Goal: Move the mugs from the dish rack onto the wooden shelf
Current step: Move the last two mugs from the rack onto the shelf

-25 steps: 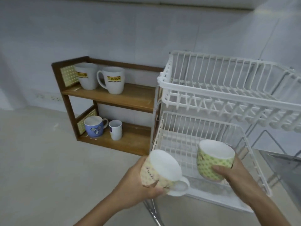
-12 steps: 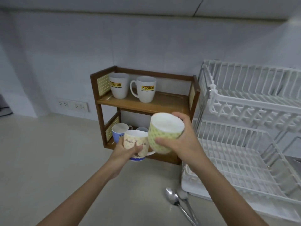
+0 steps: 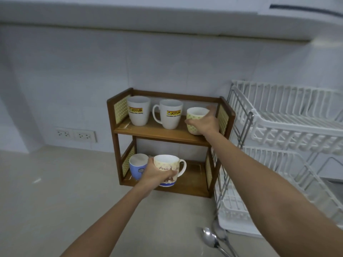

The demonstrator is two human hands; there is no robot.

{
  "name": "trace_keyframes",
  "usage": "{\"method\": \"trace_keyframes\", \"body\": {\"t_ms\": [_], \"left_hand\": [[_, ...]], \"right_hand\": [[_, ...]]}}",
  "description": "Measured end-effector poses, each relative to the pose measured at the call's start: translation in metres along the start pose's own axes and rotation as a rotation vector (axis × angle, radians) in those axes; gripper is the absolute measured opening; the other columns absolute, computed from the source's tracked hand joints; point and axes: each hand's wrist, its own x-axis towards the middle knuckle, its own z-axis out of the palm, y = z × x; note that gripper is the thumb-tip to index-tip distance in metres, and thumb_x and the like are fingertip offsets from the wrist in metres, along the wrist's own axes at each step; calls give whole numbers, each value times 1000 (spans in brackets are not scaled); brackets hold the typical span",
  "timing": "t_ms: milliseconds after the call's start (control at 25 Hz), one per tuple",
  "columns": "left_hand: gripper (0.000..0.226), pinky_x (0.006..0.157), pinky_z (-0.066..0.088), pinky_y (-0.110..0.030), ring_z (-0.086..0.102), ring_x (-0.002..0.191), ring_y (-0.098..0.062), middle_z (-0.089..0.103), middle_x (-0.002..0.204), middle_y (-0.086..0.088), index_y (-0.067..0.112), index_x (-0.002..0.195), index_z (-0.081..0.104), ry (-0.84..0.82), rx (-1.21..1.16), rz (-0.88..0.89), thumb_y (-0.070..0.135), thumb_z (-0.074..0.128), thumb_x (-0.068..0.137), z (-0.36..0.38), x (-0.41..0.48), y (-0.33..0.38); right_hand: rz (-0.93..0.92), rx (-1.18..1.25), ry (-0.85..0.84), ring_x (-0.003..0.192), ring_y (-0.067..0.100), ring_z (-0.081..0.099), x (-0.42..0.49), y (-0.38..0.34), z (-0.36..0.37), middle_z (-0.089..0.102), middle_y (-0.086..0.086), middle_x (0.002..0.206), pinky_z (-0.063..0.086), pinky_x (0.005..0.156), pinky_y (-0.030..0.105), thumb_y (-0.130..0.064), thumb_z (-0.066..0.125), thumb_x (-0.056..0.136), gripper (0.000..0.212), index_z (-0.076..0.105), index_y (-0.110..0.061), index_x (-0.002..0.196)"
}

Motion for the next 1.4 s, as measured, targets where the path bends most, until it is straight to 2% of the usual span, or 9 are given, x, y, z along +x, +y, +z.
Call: {"method": "trace_keyframes", "body": {"t_ms": [120, 240, 440, 520, 600, 680, 800, 960, 1400], "left_hand": [[78, 55, 47, -14, 59, 87, -7, 58, 103, 7, 30, 111, 38, -24, 22, 27, 32, 90, 52, 2, 12, -4], [81, 68, 56, -23, 61, 95, -12, 61, 112, 3, 28, 117, 41, -47, 21, 52, 34, 90, 52, 10, 22, -5], [93, 93, 53, -38, 54, 110, -20, 51, 120, 0, 28, 132, 36, -108, 102, 92, 28, 88, 55, 25, 47, -8], [88, 90, 52, -32, 54, 109, -18, 52, 116, 2, 29, 127, 40, -116, 122, 124, 28, 88, 53, 32, 56, -12], [89, 85, 50, -27, 53, 107, -17, 51, 111, 5, 27, 127, 40, -116, 110, 128, 28, 89, 52, 44, 63, -14], [94, 88, 51, -29, 52, 110, -17, 52, 114, 3, 25, 129, 39, -132, 130, 139, 31, 90, 50, 59, 68, -15], [96, 94, 53, -38, 53, 115, -23, 55, 125, -2, 25, 128, 39, -126, 253, 151, 40, 88, 47, 84, 76, -21], [98, 98, 50, -39, 51, 121, -26, 54, 131, -4, 24, 130, 38, -149, 300, 108, 40, 88, 48, 108, 88, -37], [100, 100, 41, -36, 45, 126, -29, 48, 137, -10, 16, 137, 34, -200, 276, 134, 28, 90, 55, 123, 104, -57]], "right_hand": [[8, 68, 21, 120, 34, 55, 6, 3, 5, 58, 14, 130, 47, 95, 38, -41, 89, 56, 102, 30, -19, 136], [-58, 61, 22, 123, 32, 52, -6, 3, -1, 56, 14, 132, 45, 97, 36, -33, 86, 64, 96, 29, -14, 140], [-473, -60, 346, 117, 13, 46, -130, 75, 9, 54, 0, 125, 38, 98, 25, -29, 59, 80, 45, 51, -17, 123], [-421, -193, 178, 111, 18, 53, -184, 122, 22, 57, 2, 119, 45, 92, 32, -25, 58, 79, 36, 58, -16, 114], [-209, -459, -216, 121, 31, 50, -206, 153, 40, 54, 10, 131, 44, 97, 39, -30, 56, 86, 42, 56, -11, 123], [7, -723, -589, 142, 32, 26, -205, 164, 56, 28, 14, 155, 31, 110, 43, -51, 46, 92, 67, 35, -9, 143], [97, -880, -888, 148, 35, 0, -202, 166, 73, -5, 14, 162, 21, 115, 50, -70, 47, 83, 104, 1, -8, 153], [82, -881, -981, 147, 39, -6, -197, 172, 76, -10, 18, 161, 17, 118, 49, -71, 65, 69, 129, -9, -4, 151], [77, -919, -987, 147, 41, -3, -186, 177, 84, -6, 20, 161, 19, 117, 49, -67, 74, 62, 138, -9, -3, 151]]}}
